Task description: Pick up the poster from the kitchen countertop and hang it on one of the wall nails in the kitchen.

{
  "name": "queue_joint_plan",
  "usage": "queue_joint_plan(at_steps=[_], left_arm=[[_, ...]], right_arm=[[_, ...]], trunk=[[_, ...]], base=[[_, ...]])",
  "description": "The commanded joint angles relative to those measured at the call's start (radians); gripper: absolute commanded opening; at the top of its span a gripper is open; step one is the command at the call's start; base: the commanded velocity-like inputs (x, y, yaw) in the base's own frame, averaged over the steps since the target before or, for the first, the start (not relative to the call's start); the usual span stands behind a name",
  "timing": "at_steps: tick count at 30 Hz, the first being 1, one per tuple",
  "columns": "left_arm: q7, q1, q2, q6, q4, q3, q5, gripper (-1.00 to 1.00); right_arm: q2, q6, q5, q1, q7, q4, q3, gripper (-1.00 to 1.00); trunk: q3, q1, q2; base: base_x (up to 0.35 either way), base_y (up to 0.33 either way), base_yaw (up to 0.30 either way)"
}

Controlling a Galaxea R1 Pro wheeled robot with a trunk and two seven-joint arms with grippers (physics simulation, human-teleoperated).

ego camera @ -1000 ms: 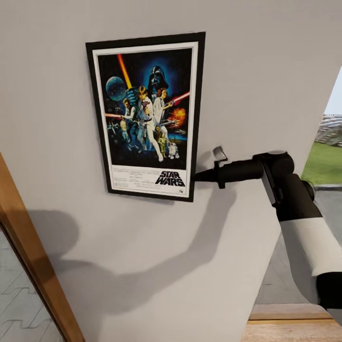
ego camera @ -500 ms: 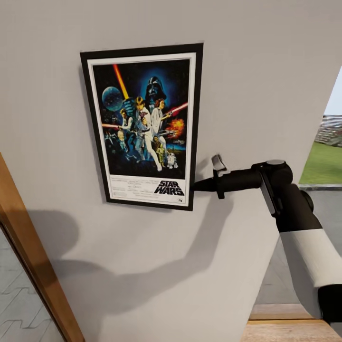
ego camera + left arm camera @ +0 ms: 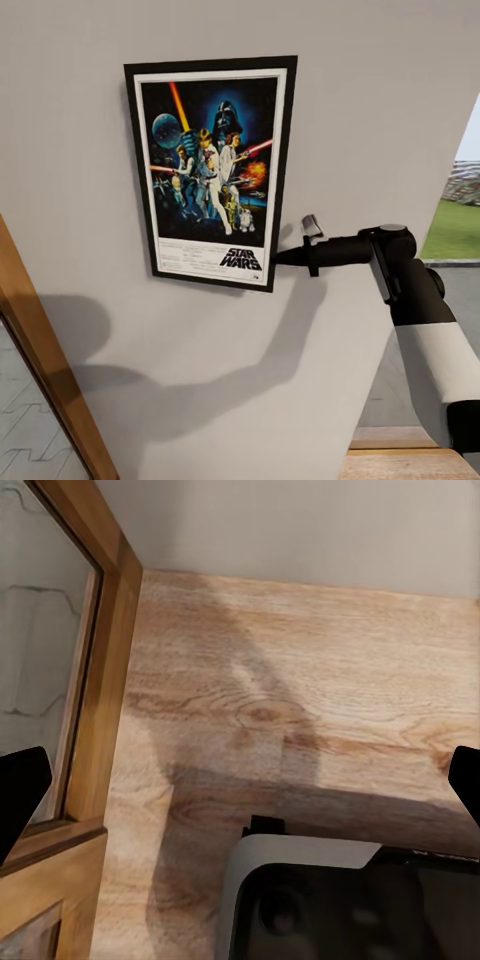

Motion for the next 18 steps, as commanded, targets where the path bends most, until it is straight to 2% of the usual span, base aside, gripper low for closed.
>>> queue_joint_plan(at_steps=[1,6,18], left_arm=[[0.000,0.000,0.000,-0.002,-0.001,0.001,0.000,1.00],[0.000,0.001,0.000,-0.001,-0.001,0.001,-0.001,1.00],[0.000,0.000,0.000,-0.002,-0.001,0.001,0.000,1.00]], right_arm=[[0.000,0.016,0.003,0.000,0.006,-0.001,-0.010,-1.00],[0.000,0.020,0.004,-0.001,0.004,-0.001,-0.024,-1.00],[0.000,0.052,0.005,-0.008,0.001,-0.002,-0.029,-1.00]], trunk=[[0.000,0.000,-0.001],[0.000,0.000,-0.001],[0.000,0.000,-0.001]], base=[[0.000,0.000,0.000],[0.000,0.000,0.000],[0.000,0.000,0.000]])
